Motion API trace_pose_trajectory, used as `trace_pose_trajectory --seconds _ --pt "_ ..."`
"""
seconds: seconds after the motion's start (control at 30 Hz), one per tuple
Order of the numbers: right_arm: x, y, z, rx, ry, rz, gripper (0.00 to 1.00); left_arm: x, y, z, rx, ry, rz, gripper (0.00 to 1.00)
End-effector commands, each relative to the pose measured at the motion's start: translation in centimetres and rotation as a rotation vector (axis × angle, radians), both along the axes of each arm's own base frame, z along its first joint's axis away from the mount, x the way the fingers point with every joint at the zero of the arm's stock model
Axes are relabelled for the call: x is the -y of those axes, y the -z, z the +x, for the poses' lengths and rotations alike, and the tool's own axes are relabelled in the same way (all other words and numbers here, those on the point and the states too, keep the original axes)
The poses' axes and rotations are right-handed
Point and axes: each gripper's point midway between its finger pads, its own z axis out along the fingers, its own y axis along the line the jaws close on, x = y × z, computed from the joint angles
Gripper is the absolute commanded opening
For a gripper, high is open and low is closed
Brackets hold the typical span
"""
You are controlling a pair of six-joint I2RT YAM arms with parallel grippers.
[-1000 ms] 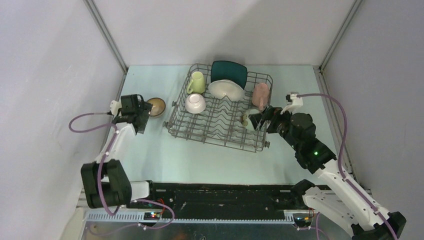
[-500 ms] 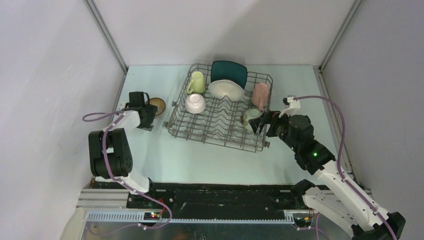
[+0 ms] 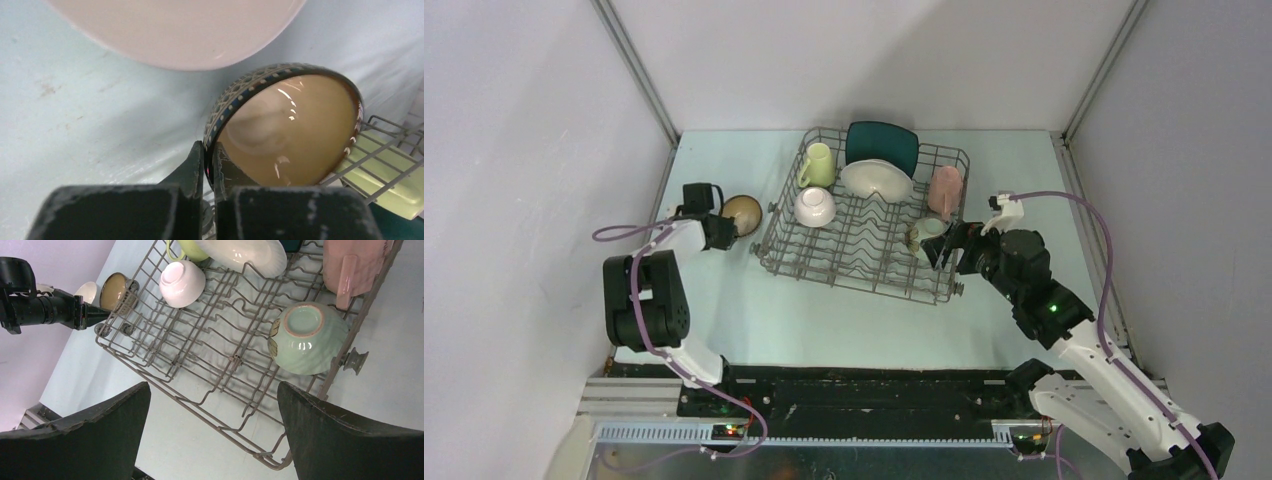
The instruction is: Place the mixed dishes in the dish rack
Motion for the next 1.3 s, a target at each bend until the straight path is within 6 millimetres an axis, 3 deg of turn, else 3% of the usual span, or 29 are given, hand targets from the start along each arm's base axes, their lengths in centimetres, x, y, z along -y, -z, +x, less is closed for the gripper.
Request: trace_pose_trajectory --seconds 0.0,0.3,0.47,0.5,0.63,0.73,0.83,0.87,1.1,1.27 --pt "0.0 -0.2 -0.1 0.016 -0.003 0.012 1.00 -0.5 -3.3 0.8 0.081 -0.005 0.024 0.01" --pt "0.9 -0.6 0.2 0.052 0.015 -0.020 0.99 -0.9 -9.2 0.4 0.260 -0.012 0.073 0.00" --pt "0.6 -1.1 -0.1 0.072 -0.030 -0.011 1.00 -1.2 -13.2 -1.3 0.363 -0.010 0.124 0.00" --pt "0.5 -1.1 -0.2 0.071 -0.037 -0.011 0.99 -1.0 -14.7 -1.8 0.411 -0.004 0.126 0.00" --pt "-0.3 -1.0 -0.2 0.072 -0.079 -0.004 1.00 0.7 -17.2 -3.8 0.514 0.042 0.106 0.00" --pt "-0.8 -1.0 -0.1 0.060 -0.092 0.019 1.00 2.8 -19.3 -5.3 0.604 0.114 0.069 0.00" --pt "-1.0 -1.5 -0.1 0.067 -0.102 0.041 0.99 5.1 -19.8 -6.4 0.655 0.204 0.022 0.00" --pt "-1.1 -1.7 -0.2 0.078 -0.110 0.044 0.99 6.7 -20.6 -6.9 0.694 0.266 -0.009 0.00" --pt "-4.0 -2.0 -2.5 0.096 -0.324 0.072 1.00 16.3 -21.2 -11.0 0.759 0.638 -0.188 0.00" --pt "-7.0 -2.8 -4.3 0.179 -0.449 0.121 0.99 21.0 -22.5 -13.2 0.828 0.809 -0.342 0.00"
